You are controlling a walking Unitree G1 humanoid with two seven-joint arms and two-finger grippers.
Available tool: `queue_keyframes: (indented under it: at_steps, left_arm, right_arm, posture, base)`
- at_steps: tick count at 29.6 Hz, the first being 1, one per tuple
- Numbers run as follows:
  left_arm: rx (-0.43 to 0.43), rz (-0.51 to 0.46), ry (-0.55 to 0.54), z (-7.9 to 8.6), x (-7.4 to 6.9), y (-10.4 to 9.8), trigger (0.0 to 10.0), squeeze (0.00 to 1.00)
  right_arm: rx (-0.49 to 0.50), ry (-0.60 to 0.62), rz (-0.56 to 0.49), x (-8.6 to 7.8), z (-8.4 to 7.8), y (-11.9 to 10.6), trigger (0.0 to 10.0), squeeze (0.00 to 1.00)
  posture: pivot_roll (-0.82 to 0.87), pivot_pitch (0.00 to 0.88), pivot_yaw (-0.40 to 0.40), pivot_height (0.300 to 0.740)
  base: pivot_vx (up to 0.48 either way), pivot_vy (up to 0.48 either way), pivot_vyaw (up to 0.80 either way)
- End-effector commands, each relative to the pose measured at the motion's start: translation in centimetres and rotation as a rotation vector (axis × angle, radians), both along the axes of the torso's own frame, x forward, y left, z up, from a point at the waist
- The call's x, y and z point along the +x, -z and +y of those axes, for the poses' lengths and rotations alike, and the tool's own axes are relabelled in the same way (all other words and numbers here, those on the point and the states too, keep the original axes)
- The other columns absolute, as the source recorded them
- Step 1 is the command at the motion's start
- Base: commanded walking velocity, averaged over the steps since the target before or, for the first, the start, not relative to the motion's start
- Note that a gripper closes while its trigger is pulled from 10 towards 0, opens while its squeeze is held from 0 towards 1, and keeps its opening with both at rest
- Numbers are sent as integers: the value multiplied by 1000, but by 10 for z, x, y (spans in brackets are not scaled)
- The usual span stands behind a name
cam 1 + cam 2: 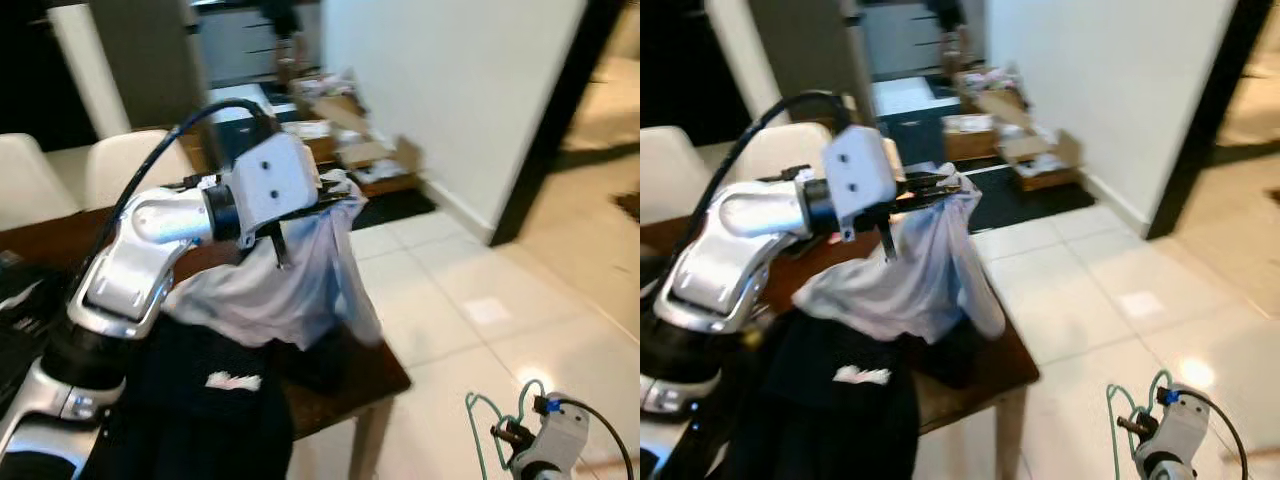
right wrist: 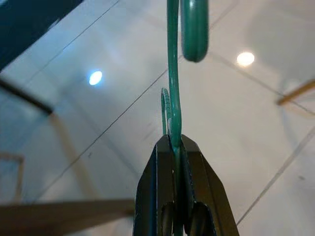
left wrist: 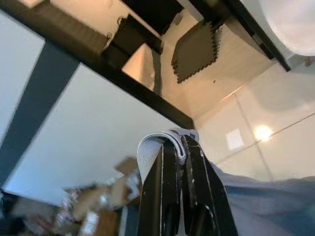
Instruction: Hang hanger
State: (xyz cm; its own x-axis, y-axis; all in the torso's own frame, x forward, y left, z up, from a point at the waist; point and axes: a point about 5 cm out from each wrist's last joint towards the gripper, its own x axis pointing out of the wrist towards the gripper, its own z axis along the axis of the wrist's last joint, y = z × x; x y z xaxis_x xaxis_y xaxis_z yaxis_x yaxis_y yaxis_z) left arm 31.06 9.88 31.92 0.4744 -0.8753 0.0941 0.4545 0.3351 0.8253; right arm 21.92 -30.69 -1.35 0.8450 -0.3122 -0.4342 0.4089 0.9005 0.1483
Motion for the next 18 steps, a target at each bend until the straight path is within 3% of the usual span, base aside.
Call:
queue_keyframes:
  at_steps: [1,2,3,5,7,9,11,14,15,17,18]
  left_arm:
    - [29,-41,-33,2,4,-2,10000,0]
    - [-42,-83,-43,-6,9,-13,10000,0]
    - [-42,-83,-43,-6,9,-13,10000,0]
    - [-103,-85,-18,-19,9,-15,10000,0]
    - [-119,-73,-5,-25,9,-12,10000,0]
    - [-193,13,16,-43,9,3,10000,0]
    - [-226,49,21,-49,9,10,10000,0]
    - [-403,251,-2,-72,6,40,10000,0]
    - [-403,251,-2,-72,6,40,10000,0]
    - [-503,384,-25,-78,6,56,10000,0]
    - [-503,384,-25,-78,6,56,10000,0]
  right_arm:
    - [18,2,-33,7,1,-5,10000,0]
    - [11,-18,-112,24,-2,-22,10000,0]
    - [11,-18,-112,24,-2,-22,10000,0]
    - [10,-47,-193,41,0,-39,10000,0]
    - [7,-68,-225,49,2,-47,10000,0]
    - [-12,-135,-291,67,13,-65,10000,0]
    - [-19,-161,-315,73,17,-71,10000,0]
    - [-86,-258,-349,93,36,-92,10000,0]
    - [-86,-258,-349,93,36,-92,10000,0]
    - [-124,-306,-364,102,46,-103,10000,0]
    - [-124,-306,-364,102,46,-103,10000,0]
  posture:
    - [-2,0,52,740]
    - [-4,0,53,740]
    - [-4,0,53,740]
    - [-6,0,56,740]
    - [-9,0,56,740]
    - [-12,0,51,740]
    - [-11,0,50,740]
    - [-13,0,44,740]
    - [-13,0,44,740]
    - [-11,0,35,740]
    - [-11,0,35,740]
  base:
    - [0,0,-800]
    - [0,0,-800]
    - [0,0,-800]
    - [0,0,-800]
    - [0,0,-800]
    - [0,0,-800]
    - [0,0,-800]
    - [0,0,-800]
    - [0,0,-800]
    - [0,0,-800]
    - [0,0,-800]
